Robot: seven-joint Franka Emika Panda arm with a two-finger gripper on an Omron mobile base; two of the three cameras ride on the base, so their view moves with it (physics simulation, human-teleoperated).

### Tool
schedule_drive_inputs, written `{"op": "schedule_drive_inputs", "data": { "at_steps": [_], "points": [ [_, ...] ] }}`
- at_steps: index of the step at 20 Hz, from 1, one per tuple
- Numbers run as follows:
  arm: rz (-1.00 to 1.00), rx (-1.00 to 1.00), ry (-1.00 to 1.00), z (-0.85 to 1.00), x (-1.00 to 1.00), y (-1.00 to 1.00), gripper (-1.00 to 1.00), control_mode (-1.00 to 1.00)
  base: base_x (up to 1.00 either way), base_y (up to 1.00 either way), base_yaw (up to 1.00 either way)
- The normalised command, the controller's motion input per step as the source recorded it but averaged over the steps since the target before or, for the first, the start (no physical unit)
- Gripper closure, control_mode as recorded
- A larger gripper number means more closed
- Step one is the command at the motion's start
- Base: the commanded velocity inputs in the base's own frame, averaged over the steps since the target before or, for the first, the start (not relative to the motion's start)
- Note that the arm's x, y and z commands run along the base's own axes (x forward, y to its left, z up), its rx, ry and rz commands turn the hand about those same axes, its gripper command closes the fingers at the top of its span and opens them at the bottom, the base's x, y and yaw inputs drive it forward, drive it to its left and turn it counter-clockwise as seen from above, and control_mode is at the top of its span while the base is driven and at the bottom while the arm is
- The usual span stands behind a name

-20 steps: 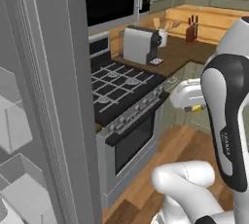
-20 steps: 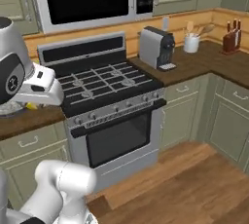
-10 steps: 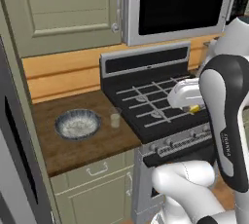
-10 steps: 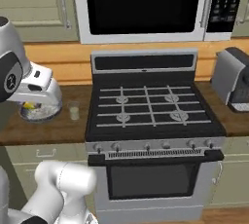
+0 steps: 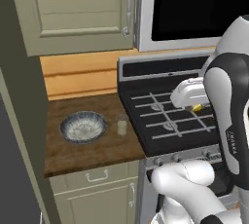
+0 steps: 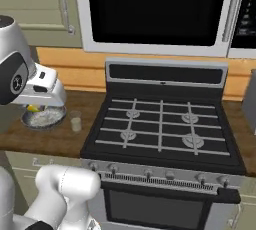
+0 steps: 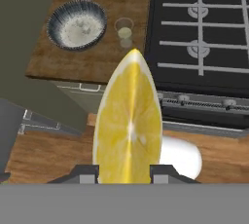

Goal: Grab a lemon wedge from the fridge and one ice cube from the ice bowl, and put them in the glass of lemonade.

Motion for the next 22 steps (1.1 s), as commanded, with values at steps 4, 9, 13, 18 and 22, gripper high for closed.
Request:
{"op": "schedule_drive_inputs", "data": {
  "at_steps": [4,9,13,18,22],
  "points": [
    [0.0,0.0,0.0,0.0,0.0,0.0,1.0,1.0,0.41,0.07,0.43],
    [0.0,0.0,0.0,0.0,0.0,0.0,1.0,1.0,0.7,0.0,0.1],
    [0.0,0.0,0.0,0.0,0.0,0.0,1.0,1.0,0.8,0.22,-0.03],
    [0.0,0.0,0.0,0.0,0.0,0.0,1.0,1.0,0.45,0.36,-0.1],
    [0.0,0.0,0.0,0.0,0.0,0.0,1.0,1.0,0.08,0.62,-0.18]
  ]
}}
